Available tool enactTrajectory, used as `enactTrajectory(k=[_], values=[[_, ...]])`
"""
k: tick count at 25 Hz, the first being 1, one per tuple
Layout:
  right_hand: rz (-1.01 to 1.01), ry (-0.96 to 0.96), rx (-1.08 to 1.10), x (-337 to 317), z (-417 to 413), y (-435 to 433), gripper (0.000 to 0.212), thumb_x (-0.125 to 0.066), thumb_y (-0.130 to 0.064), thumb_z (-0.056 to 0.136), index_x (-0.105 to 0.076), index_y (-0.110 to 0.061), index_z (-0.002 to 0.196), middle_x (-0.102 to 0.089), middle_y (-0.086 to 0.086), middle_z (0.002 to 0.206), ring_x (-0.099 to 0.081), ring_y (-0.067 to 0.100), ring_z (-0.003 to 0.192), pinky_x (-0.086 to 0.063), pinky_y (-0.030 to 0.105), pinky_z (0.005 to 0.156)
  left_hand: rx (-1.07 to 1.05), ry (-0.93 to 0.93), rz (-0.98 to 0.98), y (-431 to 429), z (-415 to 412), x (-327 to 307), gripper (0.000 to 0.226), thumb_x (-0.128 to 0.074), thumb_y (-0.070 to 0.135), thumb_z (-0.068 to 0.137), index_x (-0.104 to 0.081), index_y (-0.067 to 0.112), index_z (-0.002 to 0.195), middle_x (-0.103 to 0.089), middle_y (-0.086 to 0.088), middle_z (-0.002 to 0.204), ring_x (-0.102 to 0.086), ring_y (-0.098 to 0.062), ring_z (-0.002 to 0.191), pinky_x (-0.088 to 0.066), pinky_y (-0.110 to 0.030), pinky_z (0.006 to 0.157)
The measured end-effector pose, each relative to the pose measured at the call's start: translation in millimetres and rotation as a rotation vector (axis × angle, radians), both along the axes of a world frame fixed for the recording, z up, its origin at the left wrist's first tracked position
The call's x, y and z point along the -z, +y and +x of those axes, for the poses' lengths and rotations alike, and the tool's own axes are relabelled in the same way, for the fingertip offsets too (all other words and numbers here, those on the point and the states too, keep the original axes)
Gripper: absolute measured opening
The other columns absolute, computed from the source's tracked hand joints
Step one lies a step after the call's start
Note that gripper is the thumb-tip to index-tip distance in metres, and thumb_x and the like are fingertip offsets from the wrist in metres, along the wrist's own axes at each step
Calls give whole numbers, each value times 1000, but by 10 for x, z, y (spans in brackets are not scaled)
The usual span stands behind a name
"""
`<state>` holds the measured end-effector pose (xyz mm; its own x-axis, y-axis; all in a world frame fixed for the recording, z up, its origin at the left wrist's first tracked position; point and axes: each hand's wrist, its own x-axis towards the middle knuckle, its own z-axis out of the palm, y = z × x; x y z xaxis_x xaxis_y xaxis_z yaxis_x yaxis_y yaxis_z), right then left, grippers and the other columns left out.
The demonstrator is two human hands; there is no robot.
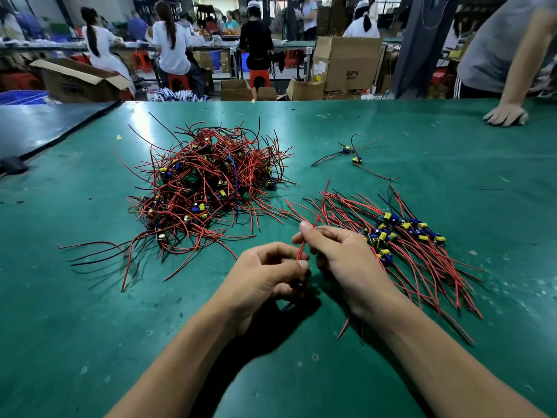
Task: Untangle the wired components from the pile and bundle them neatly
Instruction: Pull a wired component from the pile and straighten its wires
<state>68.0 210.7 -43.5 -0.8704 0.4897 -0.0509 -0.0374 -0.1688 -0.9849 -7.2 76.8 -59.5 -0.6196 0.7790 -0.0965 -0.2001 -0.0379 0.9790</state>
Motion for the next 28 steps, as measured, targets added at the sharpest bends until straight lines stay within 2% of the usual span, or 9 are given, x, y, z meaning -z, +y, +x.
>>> enactTrajectory(k=[2,6,9,14,16,19,21,24,28], values=[[-74,11,46,-14,-15,39,29,-68,-35,92,-73,-11,76,-30,-5,54,-21,6,38,-18,17,36,21,5,-2,1,44,-31,10,-72,2,79,-71,12,80,-66,-9,73,-60,-15,59,-49,-23,56],[-227,-64,6,-35,-41,57,43,-64,-36,94,-69,-16,57,-37,-5,52,-22,4,34,-15,16,36,27,18,9,-8,114,-88,7,-71,10,79,-66,7,78,-64,-11,69,-55,-19,59,-44,-27,59],[-227,-135,-30,-35,-34,98,46,-64,-30,94,-63,-16,51,-35,-4,50,-21,4,32,-14,15,35,5,13,16,-13,145,-95,14,-68,18,81,-67,5,78,-62,-11,61,-55,-15,50,-43,-20,49],[-48,-54,-63,34,-3,-13,40,-67,-39,92,-68,-3,75,-43,3,52,-36,6,37,-30,17,38,-114,89,1,38,149,-60,11,-65,9,88,-65,3,79,-60,-10,64,-54,-17,55,-43,-26,55],[91,-32,-114,70,3,-75,41,-67,-39,93,-72,2,88,-66,14,67,-59,13,57,-51,26,56,-172,125,9,32,116,-47,13,-64,10,89,-61,0,80,-60,-6,64,-53,-17,58,-42,-27,57],[116,-36,-118,78,4,-56,32,-66,-34,95,-77,-4,87,-75,19,87,-68,22,78,-56,42,81,-89,177,-16,-10,78,-59,13,-65,9,89,-62,3,78,-62,-6,66,-55,-18,64,-41,-26,61],[130,-52,-110,62,4,-25,32,-66,-35,95,-78,-7,85,-73,9,71,-65,16,66,-55,33,67,-16,215,-28,-32,62,-73,17,-65,7,89,-60,7,72,-64,-5,65,-60,-9,69,-43,-20,63],[106,-95,-12,26,1,26,33,-65,-37,95,-76,-9,80,-42,-6,46,-36,8,38,-30,18,40,88,242,-38,-34,77,-77,19,-66,7,89,-58,9,72,-62,-9,65,-59,-11,63,-44,-20,60],[-289,-94,17,-86,-27,99,41,-58,-38,98,-68,-8,71,-36,-6,50,-21,4,32,-16,16,32,124,249,-32,-43,89,-78,17,-66,6,88,-60,11,73,-61,-12,67,-55,-19,59,-44,-23,57]])
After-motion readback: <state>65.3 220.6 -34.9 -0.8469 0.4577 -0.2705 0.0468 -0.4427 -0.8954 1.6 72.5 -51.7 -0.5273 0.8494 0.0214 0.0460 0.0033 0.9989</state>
